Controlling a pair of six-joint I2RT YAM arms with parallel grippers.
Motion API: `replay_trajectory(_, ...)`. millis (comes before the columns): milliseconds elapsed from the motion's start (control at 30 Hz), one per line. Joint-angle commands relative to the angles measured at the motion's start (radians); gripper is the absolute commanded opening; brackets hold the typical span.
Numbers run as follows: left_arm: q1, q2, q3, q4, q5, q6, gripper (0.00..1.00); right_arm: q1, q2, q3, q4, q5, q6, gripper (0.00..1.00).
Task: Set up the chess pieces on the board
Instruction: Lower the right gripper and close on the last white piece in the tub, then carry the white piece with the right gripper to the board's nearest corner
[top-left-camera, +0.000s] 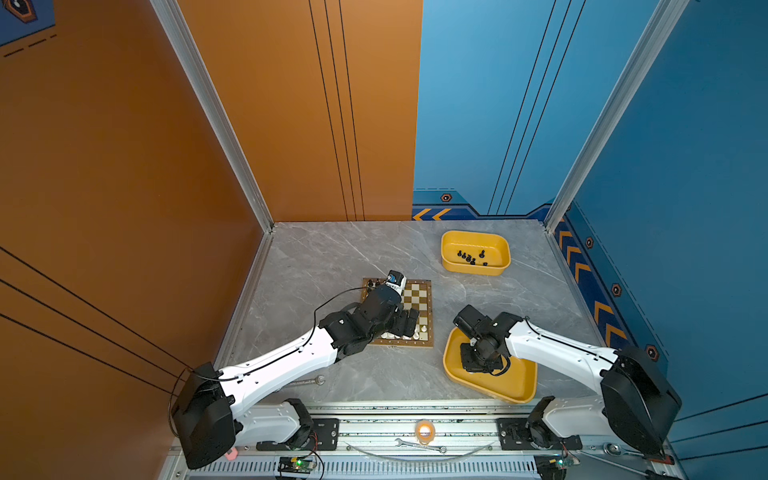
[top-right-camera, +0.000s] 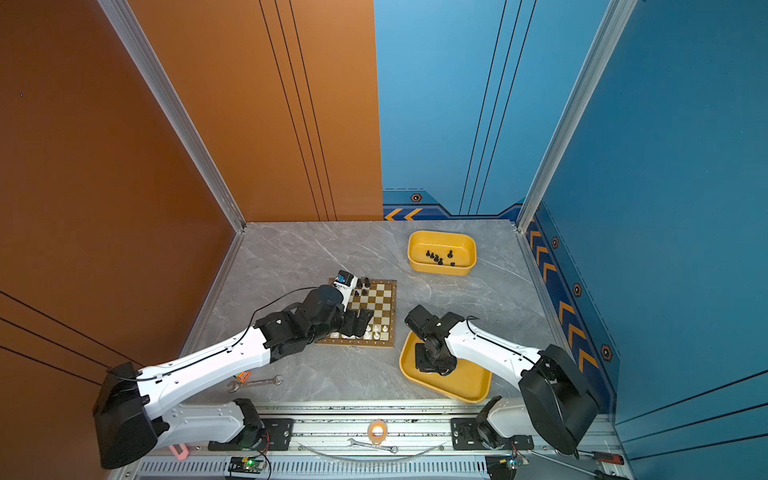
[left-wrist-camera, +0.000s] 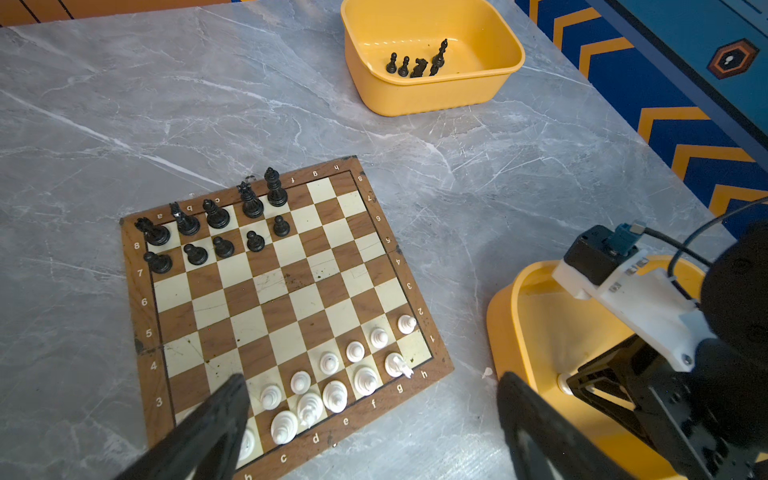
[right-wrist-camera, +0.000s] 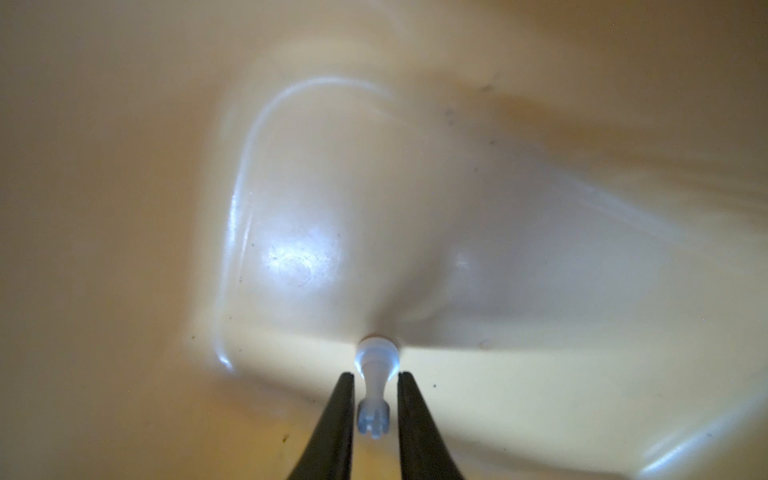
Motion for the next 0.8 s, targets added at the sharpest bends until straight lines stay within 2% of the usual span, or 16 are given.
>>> replay_trajectory(0,0.001,0.01,0.023,-0.015,-0.01,0.01,0.94,0.004,0.012,-0.005,-0.002,0.009,0.007,0.18)
replay_trajectory(133,0.004,0.009,0.022,-0.013,-0.007,0.012,0.94,0.004,0.019,0.008,-0.012,0.014,0.002,0.12)
replay_trajectory(267,0.016,0.002,0.018,-0.019,-0.009,0.019,0.94,0.002,0.009,0.069,-0.074,0.043,-0.021,0.11)
replay_trajectory(500,0.08,-0.06,-0.026,-0.019,-0.006,0.018,0.94,-0.005,0.03,0.315,-0.228,0.084,-0.093,0.11)
replay_trajectory(767,0.142,-0.185,-0.134,-0.015,-0.01,-0.025,0.95,0.005,0.153,0.556,-0.318,0.087,-0.144,0.11)
